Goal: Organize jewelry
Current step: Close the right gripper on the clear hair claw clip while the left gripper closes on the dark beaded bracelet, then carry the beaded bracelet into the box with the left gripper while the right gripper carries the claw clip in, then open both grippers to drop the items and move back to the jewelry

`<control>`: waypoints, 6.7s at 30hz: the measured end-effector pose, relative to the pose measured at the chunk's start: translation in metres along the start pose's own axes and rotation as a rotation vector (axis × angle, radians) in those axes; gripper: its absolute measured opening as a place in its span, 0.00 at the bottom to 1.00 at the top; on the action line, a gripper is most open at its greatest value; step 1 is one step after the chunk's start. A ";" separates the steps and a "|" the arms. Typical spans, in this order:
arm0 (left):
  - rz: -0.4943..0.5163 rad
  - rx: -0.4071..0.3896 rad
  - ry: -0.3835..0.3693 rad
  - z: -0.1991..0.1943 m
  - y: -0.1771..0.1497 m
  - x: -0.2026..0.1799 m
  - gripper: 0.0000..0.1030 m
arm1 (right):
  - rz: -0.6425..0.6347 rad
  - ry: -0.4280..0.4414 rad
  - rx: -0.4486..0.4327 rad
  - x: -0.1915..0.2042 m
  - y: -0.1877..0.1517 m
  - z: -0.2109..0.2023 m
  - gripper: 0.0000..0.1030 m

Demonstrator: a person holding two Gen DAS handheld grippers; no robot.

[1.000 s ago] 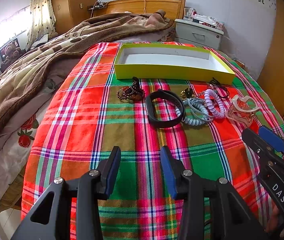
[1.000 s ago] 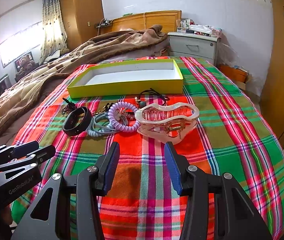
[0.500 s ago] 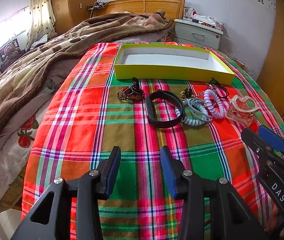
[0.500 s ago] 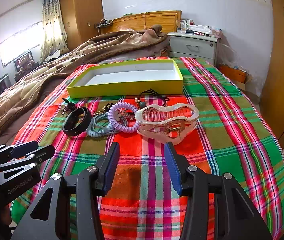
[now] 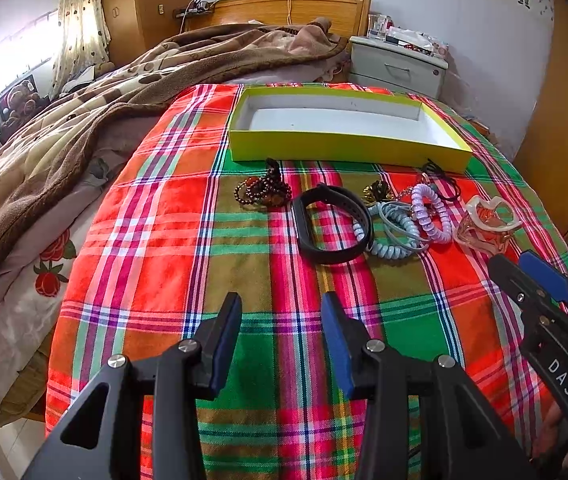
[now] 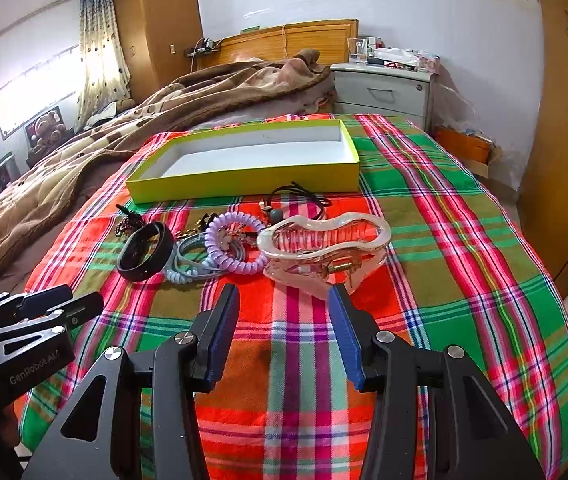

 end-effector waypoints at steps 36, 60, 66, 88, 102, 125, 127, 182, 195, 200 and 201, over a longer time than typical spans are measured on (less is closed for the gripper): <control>-0.114 0.082 -0.078 0.051 0.058 0.049 0.42 | 0.130 -0.096 0.110 -0.063 0.034 0.040 0.34; -0.077 0.122 -0.157 0.079 0.082 0.025 0.42 | 0.144 -0.093 0.063 -0.078 0.038 0.035 0.11; -0.045 0.113 -0.123 0.083 0.082 0.022 0.42 | 0.146 -0.086 0.054 -0.079 0.040 0.035 0.11; -0.048 0.063 -0.128 0.059 0.102 0.036 0.27 | 0.149 -0.068 -0.002 -0.077 0.072 0.027 0.07; -0.066 0.024 -0.139 0.065 0.153 0.039 0.27 | 0.111 -0.010 -0.050 -0.062 0.137 0.053 0.07; -0.064 0.104 -0.172 0.153 0.208 0.023 0.27 | 0.095 0.008 0.051 -0.060 0.176 0.157 0.08; -0.053 0.102 -0.172 0.156 0.209 0.021 0.27 | 0.095 0.006 0.048 -0.060 0.178 0.158 0.08; -0.045 0.129 -0.114 0.161 0.201 0.022 0.35 | -0.011 -0.032 0.007 -0.037 0.179 0.165 0.29; -0.089 0.080 -0.169 0.113 0.186 0.030 0.38 | 0.029 0.007 -0.032 -0.041 0.166 0.121 0.29; -0.117 0.055 -0.192 0.091 0.172 0.036 0.38 | 0.062 0.041 -0.016 -0.047 0.148 0.104 0.29; -0.124 0.048 -0.196 0.087 0.169 0.037 0.38 | 0.064 0.050 -0.012 -0.047 0.144 0.101 0.29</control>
Point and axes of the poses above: each gripper's, at about its wrist camera, not at the fingertips, and z roughly the way its jaws point, x to its left, y to its top, the point moved 6 cm from there along z, roughly the way its jaws point, and after that the axes turned 3 degrees about -y, right-handed, at the moved point
